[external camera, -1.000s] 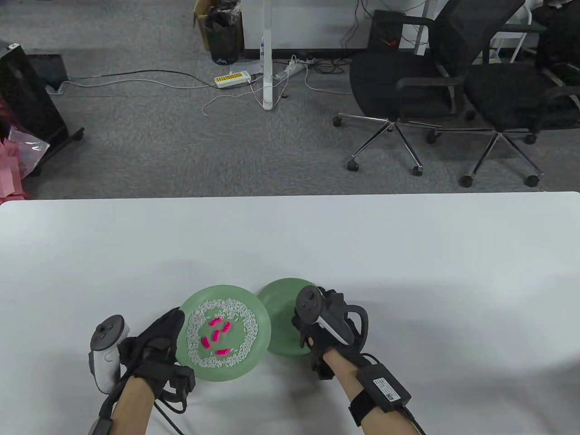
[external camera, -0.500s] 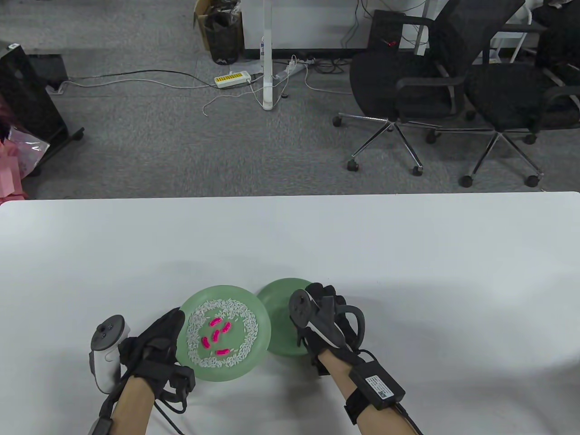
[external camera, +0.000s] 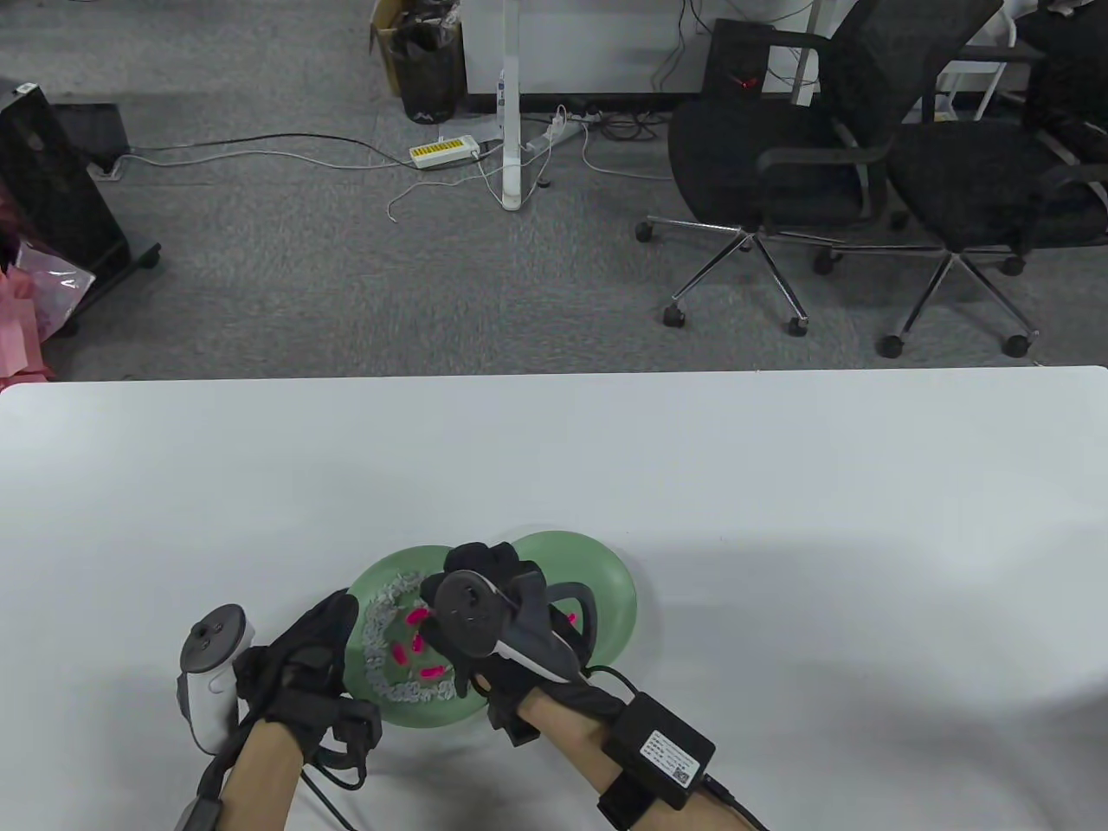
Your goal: Pick gummy candy with hand pinch into plate
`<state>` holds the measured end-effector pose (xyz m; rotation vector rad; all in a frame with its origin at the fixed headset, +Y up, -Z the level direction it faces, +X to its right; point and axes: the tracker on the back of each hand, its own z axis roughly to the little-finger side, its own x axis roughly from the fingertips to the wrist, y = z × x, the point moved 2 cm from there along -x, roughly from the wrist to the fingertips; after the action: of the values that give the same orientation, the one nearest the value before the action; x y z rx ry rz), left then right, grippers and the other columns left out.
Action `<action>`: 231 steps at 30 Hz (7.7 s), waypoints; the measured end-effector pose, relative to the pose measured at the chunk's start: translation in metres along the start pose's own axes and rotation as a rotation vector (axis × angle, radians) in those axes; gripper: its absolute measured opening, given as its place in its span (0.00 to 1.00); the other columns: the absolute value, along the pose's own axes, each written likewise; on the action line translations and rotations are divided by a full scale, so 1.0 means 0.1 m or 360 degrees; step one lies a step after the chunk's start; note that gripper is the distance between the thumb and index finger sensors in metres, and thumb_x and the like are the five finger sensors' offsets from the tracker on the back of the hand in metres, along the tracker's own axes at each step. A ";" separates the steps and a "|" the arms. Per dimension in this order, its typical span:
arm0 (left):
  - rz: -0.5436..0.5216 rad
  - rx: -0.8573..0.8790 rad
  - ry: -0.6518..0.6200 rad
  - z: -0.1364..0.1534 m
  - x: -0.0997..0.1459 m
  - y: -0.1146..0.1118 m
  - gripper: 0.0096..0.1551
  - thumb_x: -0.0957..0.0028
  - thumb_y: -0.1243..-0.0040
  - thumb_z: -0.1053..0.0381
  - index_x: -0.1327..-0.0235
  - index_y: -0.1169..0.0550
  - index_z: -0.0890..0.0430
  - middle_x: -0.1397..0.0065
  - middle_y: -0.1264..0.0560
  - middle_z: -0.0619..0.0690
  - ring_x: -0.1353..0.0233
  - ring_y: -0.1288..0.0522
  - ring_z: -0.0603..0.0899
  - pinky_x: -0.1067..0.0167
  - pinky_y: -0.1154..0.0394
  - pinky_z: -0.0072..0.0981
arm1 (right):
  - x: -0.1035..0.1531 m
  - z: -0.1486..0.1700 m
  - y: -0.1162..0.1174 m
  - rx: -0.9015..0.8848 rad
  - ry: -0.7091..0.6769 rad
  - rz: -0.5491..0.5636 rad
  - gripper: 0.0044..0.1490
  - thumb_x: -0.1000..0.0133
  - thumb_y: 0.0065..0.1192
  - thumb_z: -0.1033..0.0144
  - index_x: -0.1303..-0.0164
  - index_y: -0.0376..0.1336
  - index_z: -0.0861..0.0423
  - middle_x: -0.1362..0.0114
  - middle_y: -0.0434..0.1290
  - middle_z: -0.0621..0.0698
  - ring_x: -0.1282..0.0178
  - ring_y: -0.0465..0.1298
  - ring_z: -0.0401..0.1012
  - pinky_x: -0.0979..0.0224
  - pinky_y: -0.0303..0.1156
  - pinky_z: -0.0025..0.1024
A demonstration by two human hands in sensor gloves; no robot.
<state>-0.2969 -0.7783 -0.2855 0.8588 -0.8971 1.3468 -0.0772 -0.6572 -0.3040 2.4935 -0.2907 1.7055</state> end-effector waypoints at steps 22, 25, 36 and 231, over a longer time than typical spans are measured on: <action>-0.0031 -0.0041 0.0005 -0.04 0.04 -0.01 0.35 0.48 0.48 0.39 0.30 0.23 0.54 0.45 0.13 0.55 0.60 0.09 0.60 0.57 0.15 0.47 | -0.06 -0.21 0.21 0.0177 -0.0042 -0.0115 0.31 0.61 0.76 0.49 0.48 0.76 0.46 0.28 0.70 0.44 0.29 0.71 0.47 0.24 0.66 0.53; -0.0028 -0.0046 0.0005 -0.04 0.04 -0.01 0.35 0.48 0.48 0.39 0.30 0.23 0.54 0.45 0.13 0.55 0.60 0.09 0.60 0.57 0.15 0.47 | -0.06 -0.22 0.22 0.0174 -0.0054 -0.0123 0.30 0.61 0.76 0.49 0.49 0.76 0.46 0.28 0.70 0.43 0.29 0.71 0.47 0.24 0.65 0.53; -0.0020 -0.0027 -0.0003 -0.04 0.05 -0.02 0.35 0.48 0.48 0.39 0.30 0.23 0.54 0.45 0.13 0.55 0.59 0.09 0.60 0.57 0.15 0.47 | -0.05 -0.06 0.14 -0.0028 -0.0038 -0.0093 0.26 0.60 0.75 0.51 0.53 0.77 0.46 0.30 0.71 0.43 0.30 0.72 0.46 0.25 0.66 0.53; -0.0200 0.0141 0.0087 0.10 0.06 0.09 0.36 0.49 0.48 0.39 0.29 0.24 0.53 0.43 0.14 0.55 0.57 0.09 0.61 0.55 0.15 0.47 | -0.33 0.32 0.10 -0.0010 0.0221 -0.0049 0.29 0.61 0.77 0.50 0.49 0.77 0.40 0.31 0.75 0.42 0.32 0.75 0.46 0.25 0.68 0.53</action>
<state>-0.3061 -0.7843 -0.2758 0.9265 -0.7335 1.3020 -0.0619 -0.6702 -0.3468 2.3476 -0.2434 1.8508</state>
